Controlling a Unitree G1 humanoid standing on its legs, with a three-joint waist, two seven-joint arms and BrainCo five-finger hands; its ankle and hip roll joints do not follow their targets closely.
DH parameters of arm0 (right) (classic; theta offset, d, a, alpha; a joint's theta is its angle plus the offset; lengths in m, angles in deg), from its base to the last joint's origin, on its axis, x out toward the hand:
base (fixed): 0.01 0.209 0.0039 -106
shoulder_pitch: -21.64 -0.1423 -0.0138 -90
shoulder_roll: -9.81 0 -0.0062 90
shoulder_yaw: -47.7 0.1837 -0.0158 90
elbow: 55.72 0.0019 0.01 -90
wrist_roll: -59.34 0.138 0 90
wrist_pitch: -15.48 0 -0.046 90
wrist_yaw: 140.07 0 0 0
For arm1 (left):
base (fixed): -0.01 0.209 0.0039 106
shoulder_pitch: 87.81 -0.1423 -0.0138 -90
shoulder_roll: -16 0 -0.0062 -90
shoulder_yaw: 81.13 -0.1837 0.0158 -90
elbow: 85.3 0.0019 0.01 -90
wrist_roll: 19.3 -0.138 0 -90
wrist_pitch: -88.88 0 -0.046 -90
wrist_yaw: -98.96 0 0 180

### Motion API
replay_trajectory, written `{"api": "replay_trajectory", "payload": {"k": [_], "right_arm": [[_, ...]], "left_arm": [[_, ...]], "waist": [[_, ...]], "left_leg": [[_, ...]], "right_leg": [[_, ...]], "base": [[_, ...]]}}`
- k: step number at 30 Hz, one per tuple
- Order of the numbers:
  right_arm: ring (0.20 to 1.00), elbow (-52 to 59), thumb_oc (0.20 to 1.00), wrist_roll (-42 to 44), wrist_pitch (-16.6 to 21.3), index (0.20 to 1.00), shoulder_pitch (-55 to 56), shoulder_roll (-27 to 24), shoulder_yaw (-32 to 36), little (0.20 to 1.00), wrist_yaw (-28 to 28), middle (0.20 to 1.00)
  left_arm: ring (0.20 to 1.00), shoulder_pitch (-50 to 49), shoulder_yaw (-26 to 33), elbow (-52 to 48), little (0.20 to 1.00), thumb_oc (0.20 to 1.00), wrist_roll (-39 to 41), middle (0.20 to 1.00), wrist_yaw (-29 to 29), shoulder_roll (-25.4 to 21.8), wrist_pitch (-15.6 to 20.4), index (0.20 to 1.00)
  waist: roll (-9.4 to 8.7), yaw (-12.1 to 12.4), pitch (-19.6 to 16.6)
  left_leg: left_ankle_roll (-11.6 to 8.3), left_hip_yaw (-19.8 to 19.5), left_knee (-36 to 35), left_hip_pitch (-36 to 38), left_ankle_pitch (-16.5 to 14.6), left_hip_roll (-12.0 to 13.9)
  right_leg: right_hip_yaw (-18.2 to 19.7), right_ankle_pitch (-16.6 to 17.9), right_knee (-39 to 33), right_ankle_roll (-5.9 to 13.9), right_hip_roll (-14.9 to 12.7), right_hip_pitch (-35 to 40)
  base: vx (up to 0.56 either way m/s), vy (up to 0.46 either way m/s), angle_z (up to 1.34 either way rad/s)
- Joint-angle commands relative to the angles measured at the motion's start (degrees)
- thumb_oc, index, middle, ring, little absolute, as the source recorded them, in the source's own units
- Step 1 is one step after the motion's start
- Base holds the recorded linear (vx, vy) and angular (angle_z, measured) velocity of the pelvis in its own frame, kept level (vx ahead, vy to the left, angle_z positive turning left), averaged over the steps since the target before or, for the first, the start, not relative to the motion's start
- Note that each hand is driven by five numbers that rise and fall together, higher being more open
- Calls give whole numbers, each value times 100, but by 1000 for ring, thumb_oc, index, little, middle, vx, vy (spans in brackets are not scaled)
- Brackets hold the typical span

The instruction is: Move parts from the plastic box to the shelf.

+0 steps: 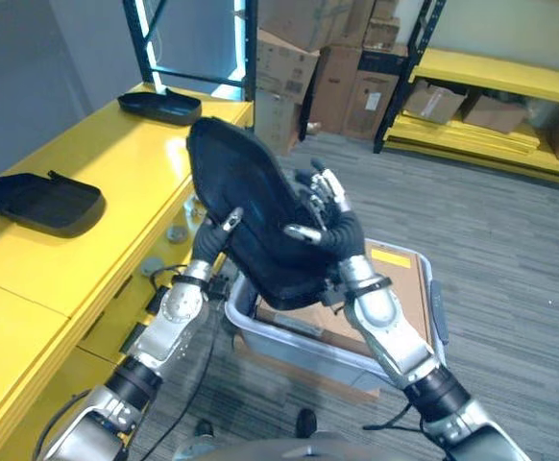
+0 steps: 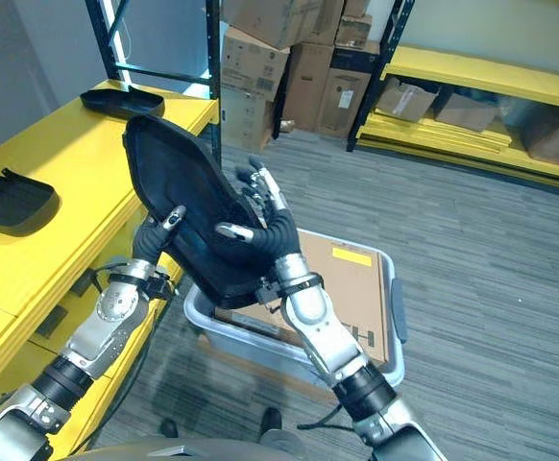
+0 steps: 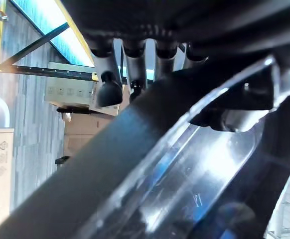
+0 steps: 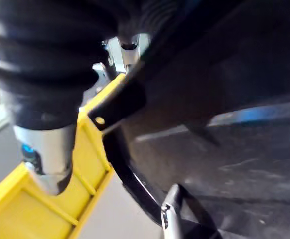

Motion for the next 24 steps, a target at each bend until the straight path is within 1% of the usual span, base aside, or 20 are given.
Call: {"api": "replay_trajectory", "payload": {"k": [1, 2, 3, 5, 6, 7, 8, 9, 10, 11, 14, 15, 16, 17, 19, 20, 21, 22, 23, 24], "right_arm": [[1000, 340, 1000, 89, 401, 1000, 116, -35, 440, 1000, -463, 1000], [1000, 289, 1000, 122, 508, 1000, 401, -117, 720, 1000, -492, 1000], [1000, 270, 1000, 149, 547, 1000, 474, -135, 807, 1000, -444, 1000], [1000, 88, 1000, -96, 703, 1000, 920, -325, 1377, 1000, -433, 1000], [1000, -235, 1000, 6, 445, 1000, 1224, -544, 1730, 1000, -199, 1000], [1000, -425, 1000, 149, 362, 1000, 1338, -605, 1824, 1000, -120, 1000], [1000, -724, 1000, 322, 389, 1000, 1488, -625, 1922, 1000, 28, 1000], [1000, -1186, 1000, 490, 263, 1000, 1668, -602, 1998, 1000, 266, 1000], [1000, -1186, 1000, 490, 263, 1000, 1668, -602, 1998, 1000, 266, 1000], [1000, -1653, 1000, 416, 203, 1000, 1792, -549, 1987, 1000, 402, 1000], [1000, -3083, 1000, 448, -489, 1000, 1979, -338, 1785, 1000, 1036, 1000], [1000, -3575, 1000, 410, -859, 1000, 1991, -296, 1689, 1000, 1336, 1000], [1000, -4079, 1000, 370, -869, 1000, 2003, -259, 1526, 1000, 1404, 1000], [1000, -4580, 1000, 409, -1421, 1000, 2027, -191, 1371, 1000, 1538, 1000], [1000, -5607, 1000, 733, -1523, 1000, 2021, 2, 1276, 1000, 1774, 1000], [1000, -6119, 1000, 867, -1686, 1000, 1956, 99, 1231, 1000, 1864, 1000], [1000, -6834, 1000, 955, -2039, 1000, 1854, 230, 1232, 1000, 2036, 1000], [1000, -6950, 1000, 945, -2156, 1000, 1829, 250, 1239, 1000, 2099, 1000], [1000, -7356, 1000, 765, -2492, 1000, 1755, 321, 1264, 1000, 2317, 1000], [1000, -7679, 1000, 607, -2715, 1000, 1670, 372, 1285, 1000, 2486, 1000]], "left_arm": [[200, 476, 274, -373, 200, 200, -993, 200, -382, 112, 704, 200], [200, 384, 340, -375, 200, 200, -1274, 200, -519, -13, 723, 200], [200, 363, 369, -365, 200, 200, -1345, 200, -540, -46, 726, 200], [200, 246, 566, -216, 200, 200, -1721, 200, -741, -293, 746, 200], [200, 210, 662, -7, 200, 200, -2251, 200, -1032, -516, 713, 200], [200, 194, 697, 40, 200, 200, -2179, 200, -1085, -590, 779, 200], [200, 160, 772, 61, 200, 200, -2129, 200, -1095, -649, 854, 200], [200, 127, 873, 41, 200, 200, -2263, 200, -1155, -729, 930, 200], [200, 127, 873, 41, 200, 200, -2263, 200, -1155, -729, 930, 200], [200, 137, 910, -30, 200, 200, -2368, 200, -1228, -804, 961, 200], [200, 159, 1024, -450, 200, 200, -2361, 200, -1107, -959, 1082, 200], [200, 195, 1047, -584, 200, 200, -2325, 200, -987, -962, 1047, 200], [200, 285, 1012, -678, 200, 200, -2402, 200, -859, -964, 1006, 200], [200, 443, 888, -715, 200, 200, -2397, 200, -760, -952, 992, 200], [200, 666, 742, -788, 200, 200, -2241, 200, -471, -846, 1015, 200], [200, 749, 703, -867, 200, 200, -2136, 200, -378, -803, 988, 200], [200, 786, 741, -1031, 200, 200, -2057, 200, -195, -757, 924, 200], [200, 786, 757, -1066, 200, 200, -2037, 200, -155, -749, 911, 200], [200, 755, 842, -1211, 200, 200, -1960, 200, -20, -710, 863, 200], [200, 677, 954, -1453, 200, 200, -1843, 200, 116, -684, 726, 200]], "waist": [[124, -136, 103], [131, -190, 115], [131, -212, 120], [123, -357, 144], [113, -484, 155], [110, -524, 165], [106, -559, 172], [93, -590, 186], [93, -590, 186], [80, -597, 217], [28, -492, 300], [24, -451, 318], [19, -435, 355], [16, -476, 381], [13, -472, 409], [24, -434, 442], [50, -336, 477], [56, -322, 492], [87, -224, 543], [126, -99, 601]], "left_leg": [[115, 74, -4, 115, -780, 59], [125, 95, -4, 119, -785, 55], [127, 106, -4, 120, -788, 54], [138, 160, -4, 131, -802, 45], [164, 215, -4, 148, -827, 27], [178, 223, -4, 157, -835, 14], [188, 229, -4, 161, -839, 5], [203, 245, -4, 160, -845, -6], [203, 245, -4, 160, -845, -6], [229, 244, -4, 157, -862, -34], [321, 58, -4, 119, -936, -140], [346, -73, -4, 83, -946, -162], [367, -277, -4, 55, -950, -191], [397, -598, -4, 8, -942, -250], [385, -952, -4, -70, -896, -314], [348, -1087, -4, -131, -804, -323], [268, -1207, -4, -166, -744, -315], [250, -1230, -4, -175, -724, -308], [168, -1284, -4, -225, -632, -269], [71, -1335, -4, -287, -537, -216]], "right_leg": [[-190, -998, 19, 206, -186, 673], [-158, -990, 19, 216, -186, 665], [-149, -989, 19, 220, -187, 663], [-94, -992, 45, 255, -197, 647], [-47, -1011, 75, 292, -215, 638], [-24, -1014, 91, 301, -225, 636], [-12, -1022, 118, 308, -236, 625], [-17, -1024, 161, 330, -266, 583], [-17, -1024, 161, 330, -266, 583], [-11, -1030, 221, 348, -295, 542], [47, -1153, 490, 360, -329, 452], [149, -1218, 580, 330, -283, 426], [323, -1296, 655, 271, -187, 410], [646, -1390, 731, 170, -15, 383], [839, -1495, 772, 30, 190, 395], [833, -1502, 771, -29, 269, 403], [786, -1566, 727, -100, 356, 483], [763, -1575, 722, -116, 370, 499], [668, -1607, 702, -174, 424, 546], [552, -1642, 678, -232, 468, 594]], "base": [[2, 124, -4], [-2, 109, -3], [3, 118, -5], [16, 162, -11], [26, 202, -15], [25, 210, -13], [8, 171, -11], [0, 121, -6], [-14, 123, -7], [-19, 83, -9], [-27, 12, -14], [2, -102, -3], [18, -177, 13], [37, -204, 40], [9, -258, 101], [-21, -331, 162], [-24, -262, 173], [-26, -255, 166], [-72, -204, 107], [-124, -286, 73]]}}
